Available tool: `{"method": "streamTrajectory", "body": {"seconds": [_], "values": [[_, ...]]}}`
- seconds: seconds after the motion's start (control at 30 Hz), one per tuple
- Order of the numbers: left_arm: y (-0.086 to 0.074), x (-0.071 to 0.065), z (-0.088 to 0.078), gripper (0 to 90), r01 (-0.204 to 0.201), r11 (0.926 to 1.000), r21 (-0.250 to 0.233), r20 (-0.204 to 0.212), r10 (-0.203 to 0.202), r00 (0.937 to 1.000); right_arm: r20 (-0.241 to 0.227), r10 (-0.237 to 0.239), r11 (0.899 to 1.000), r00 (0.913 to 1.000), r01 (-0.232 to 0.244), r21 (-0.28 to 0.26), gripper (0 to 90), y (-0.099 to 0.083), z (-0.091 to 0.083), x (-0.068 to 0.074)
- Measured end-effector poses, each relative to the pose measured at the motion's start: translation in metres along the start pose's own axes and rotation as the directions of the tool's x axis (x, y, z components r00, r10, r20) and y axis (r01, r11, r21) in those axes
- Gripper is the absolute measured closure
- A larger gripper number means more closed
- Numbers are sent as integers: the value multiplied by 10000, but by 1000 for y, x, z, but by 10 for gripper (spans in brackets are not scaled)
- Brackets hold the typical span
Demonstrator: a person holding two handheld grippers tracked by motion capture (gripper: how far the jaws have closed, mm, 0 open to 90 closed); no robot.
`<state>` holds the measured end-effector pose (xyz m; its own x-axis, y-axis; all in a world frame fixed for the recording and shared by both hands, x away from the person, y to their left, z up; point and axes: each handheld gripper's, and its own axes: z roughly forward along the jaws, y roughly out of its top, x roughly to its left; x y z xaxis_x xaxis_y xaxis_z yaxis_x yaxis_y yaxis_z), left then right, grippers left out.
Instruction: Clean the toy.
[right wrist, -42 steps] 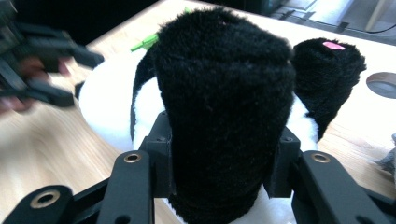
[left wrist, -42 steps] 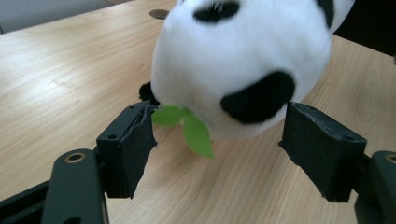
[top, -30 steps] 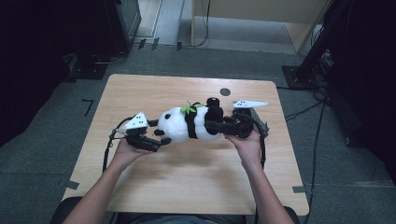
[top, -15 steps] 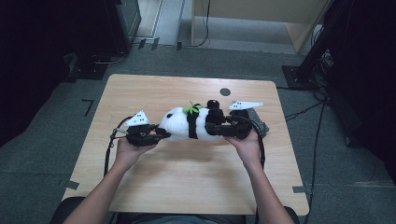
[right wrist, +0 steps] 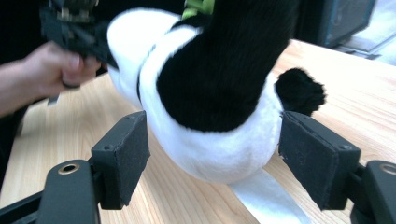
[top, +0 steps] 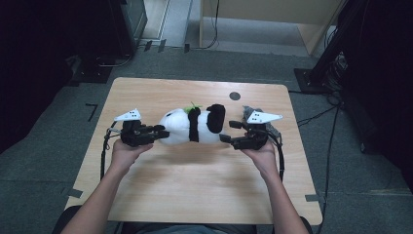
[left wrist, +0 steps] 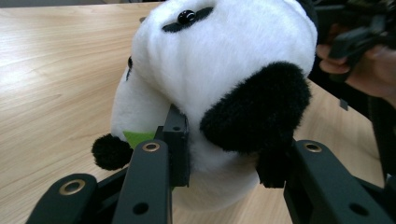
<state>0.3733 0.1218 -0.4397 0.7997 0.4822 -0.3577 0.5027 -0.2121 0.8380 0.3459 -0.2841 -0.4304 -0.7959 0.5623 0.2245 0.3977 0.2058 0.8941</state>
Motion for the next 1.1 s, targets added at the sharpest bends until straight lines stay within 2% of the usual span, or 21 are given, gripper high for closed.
{"method": "streamTrajectory", "body": {"seconds": [0.07,0.13,0.2,0.33,0.43,0.5,0.57,0.63,0.7,0.73,0.8,0.9,0.93,1.0,1.1], "values": [[2,-3,1,632,-68,10000,51,133,67,9999,133,-241,9991,9996,236,347,219,-3,6,0],[3,-5,2,629,-94,9999,111,321,90,9994,236,-512,9980,9984,503,380,179,-4,10,3],[4,-6,4,625,-20,9996,289,496,5,9988,119,-738,9966,9972,733,370,142,-4,13,5],[4,-9,10,622,106,9989,449,710,-138,9974,-431,-587,9954,9973,617,736,120,-8,23,6],[4,-10,12,620,179,9987,467,626,-208,9978,-82,-745,9923,9972,750,988,102,-9,30,9],[3,-9,12,620,268,9986,453,640,-297,9975,-7,-925,9887,9957,919,1180,92,-9,33,11],[2,-9,13,615,274,9987,440,555,-298,9980,305,-1264,9833,9915,1212,1357,143,-8,34,15],[1,-9,14,599,279,9987,428,494,-300,9983,680,-1564,9789,9853,1455,1435,269,-5,30,20],[1,-9,15,570,201,9989,427,282,-213,9994,779,-1467,9812,9861,1351,1376,359,-2,27,21],[1,-11,16,546,134,9987,486,36,-136,9999,862,-1248,9825,9884,1110,1499,384,1,26,22],[1,-13,18,496,-18,9989,475,-86,22,10000,869,-976,9816,9914,815,1728,407,6,25,21],[-1,-11,19,379,-79,9998,206,108,77,9999,850,-460,9849,9953,309,1702,428,9,20,15],[-1,-10,19,337,-217,9997,116,131,216,9997,834,-329,9857,9960,185,1676,433,9,18,14],[-3,-9,18,314,-533,9985,159,30,533,9986,902,-12,9876,9959,-130,1564,446,11,14,10],[-6,-11,16,348,-1262,9917,243,-407,1271,9911,1186,93,9866,9929,-284,1604,457,14,9,7]]}}
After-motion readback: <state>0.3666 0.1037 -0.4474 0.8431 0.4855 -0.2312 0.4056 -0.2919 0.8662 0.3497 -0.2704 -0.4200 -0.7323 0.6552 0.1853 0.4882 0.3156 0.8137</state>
